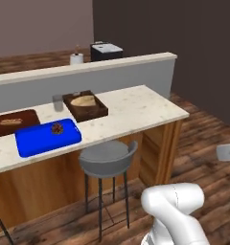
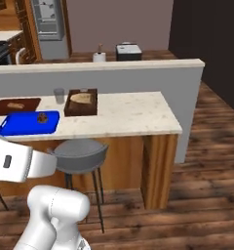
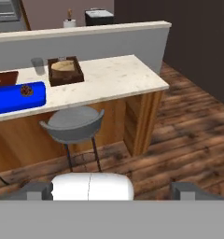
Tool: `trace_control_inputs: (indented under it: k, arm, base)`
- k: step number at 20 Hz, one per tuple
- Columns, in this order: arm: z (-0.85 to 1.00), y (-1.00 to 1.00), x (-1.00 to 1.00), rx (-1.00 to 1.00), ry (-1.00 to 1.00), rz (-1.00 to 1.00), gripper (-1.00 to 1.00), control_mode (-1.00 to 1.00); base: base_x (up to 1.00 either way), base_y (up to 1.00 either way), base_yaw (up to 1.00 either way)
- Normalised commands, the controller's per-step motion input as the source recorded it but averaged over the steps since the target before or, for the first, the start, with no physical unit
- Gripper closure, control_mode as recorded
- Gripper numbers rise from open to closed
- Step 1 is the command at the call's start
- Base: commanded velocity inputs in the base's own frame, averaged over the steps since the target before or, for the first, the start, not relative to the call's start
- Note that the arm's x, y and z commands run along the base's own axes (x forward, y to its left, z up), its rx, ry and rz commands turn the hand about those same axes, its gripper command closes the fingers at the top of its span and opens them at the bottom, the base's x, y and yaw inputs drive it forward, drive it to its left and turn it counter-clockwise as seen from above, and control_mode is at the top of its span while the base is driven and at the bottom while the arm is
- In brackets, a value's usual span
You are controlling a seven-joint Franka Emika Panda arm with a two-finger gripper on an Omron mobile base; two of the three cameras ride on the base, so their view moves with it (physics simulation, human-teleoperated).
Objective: Take the cupcake and cake from the fridge and place them on the empty tray on the dining counter.
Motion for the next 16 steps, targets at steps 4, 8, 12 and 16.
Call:
trace_control_inputs:
  k: [4,8,12,16]
  arm:
    - [0.00,0.00,0.00,0.00,0.00,0.00,-1.00,1.00]
    - [0.00,0.00,0.00,0.00,0.00,0.00,-1.00,1.00]
    - [0.00,0.00,0.00,0.00,0.00,0.00,-1.00,1.00]
    - [0.00,0.00,0.00,0.00,0.00,0.00,-1.00,1.00]
  base:
    - [0.65,-1.00,0.02]
    - [0.67,-1.00,0.02]
    - [0.65,-1.00,0.02]
    - [0.64,-1.00,0.00]
